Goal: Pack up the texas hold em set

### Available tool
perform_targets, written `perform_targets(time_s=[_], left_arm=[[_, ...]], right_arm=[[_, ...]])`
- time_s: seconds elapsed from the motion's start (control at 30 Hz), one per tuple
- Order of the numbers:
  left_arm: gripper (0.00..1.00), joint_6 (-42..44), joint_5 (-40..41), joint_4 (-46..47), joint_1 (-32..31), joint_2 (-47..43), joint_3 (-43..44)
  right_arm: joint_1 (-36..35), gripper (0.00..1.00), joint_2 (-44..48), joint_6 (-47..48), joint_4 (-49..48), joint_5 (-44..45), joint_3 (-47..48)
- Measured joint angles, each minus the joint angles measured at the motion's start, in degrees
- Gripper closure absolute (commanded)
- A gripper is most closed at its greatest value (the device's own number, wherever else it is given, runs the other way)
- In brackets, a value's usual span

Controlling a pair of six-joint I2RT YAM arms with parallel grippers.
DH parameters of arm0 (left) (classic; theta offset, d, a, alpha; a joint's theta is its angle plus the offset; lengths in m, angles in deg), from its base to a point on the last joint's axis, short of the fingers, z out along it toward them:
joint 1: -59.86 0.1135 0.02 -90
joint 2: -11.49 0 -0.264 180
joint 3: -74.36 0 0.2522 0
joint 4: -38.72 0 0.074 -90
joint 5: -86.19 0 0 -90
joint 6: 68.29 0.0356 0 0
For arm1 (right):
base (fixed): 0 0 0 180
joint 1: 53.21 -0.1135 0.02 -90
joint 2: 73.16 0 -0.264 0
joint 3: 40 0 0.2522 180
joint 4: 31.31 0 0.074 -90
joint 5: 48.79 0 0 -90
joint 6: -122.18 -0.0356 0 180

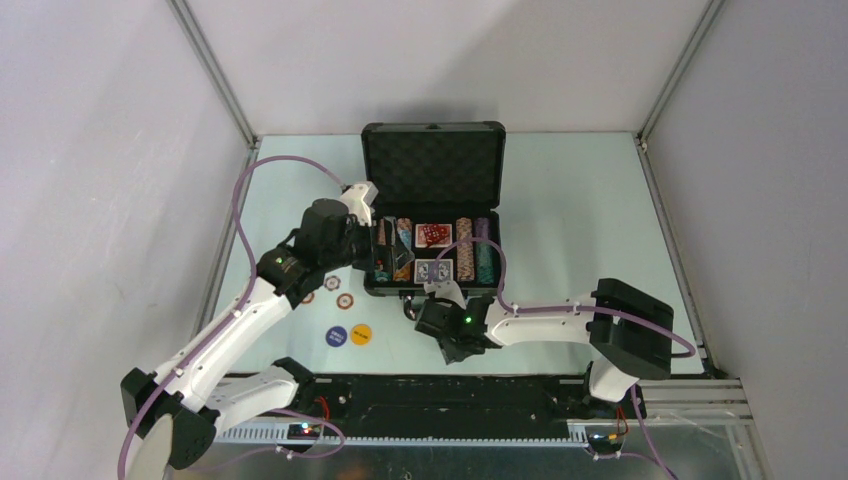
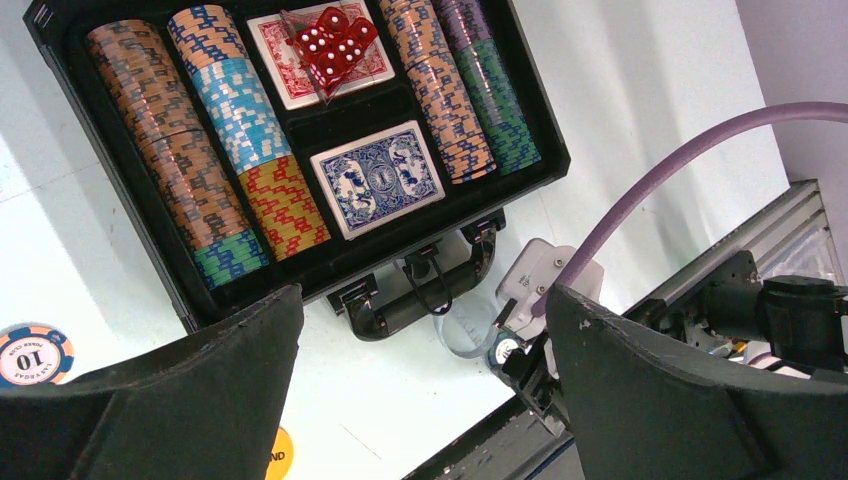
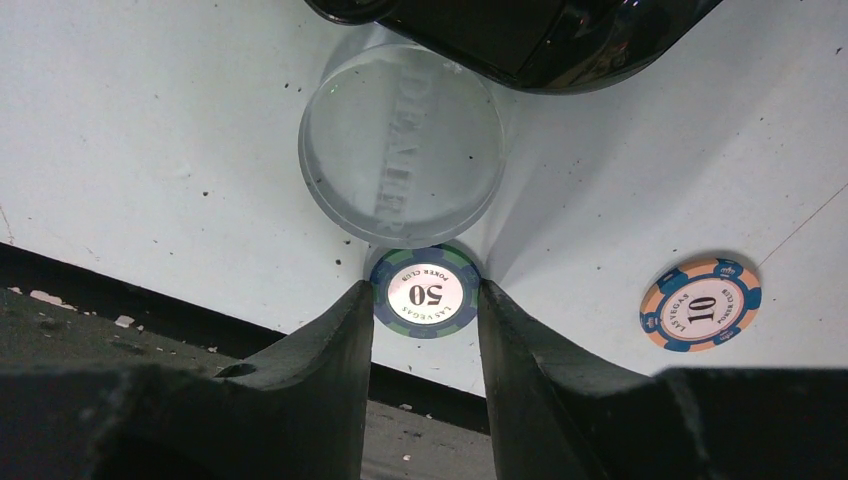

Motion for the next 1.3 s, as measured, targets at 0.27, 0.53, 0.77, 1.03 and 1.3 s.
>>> perform_targets(time_s=[0.27,0.53,0.77,1.03,1.3], left_arm=[[0.04,0.0,0.0,0.0,0.0,0.0,0.0],[0.05,0.0,0.0,0.0,0.0,0.0,0.0],[0.04,0.0,0.0,0.0,0.0,0.0,0.0],[0.04,0.0,0.0,0.0,0.0,0.0,0.0],[0.04,0.0,0.0,0.0,0.0,0.0,0.0]], right_arm=[[0.0,0.59,0.3,-0.1,0.2,0.3,0.0],[0.0,0.55,2.1,0.1,2.7,0.9,0.5],[1.9,0.54,2.6,0.9,1.7,0.9,1.8],[2.8,0.54,2.1,1.4,-0.6,0.9,1.8],[2.8,0.53,1.1,1.5,-2.1,0.8,1.8]])
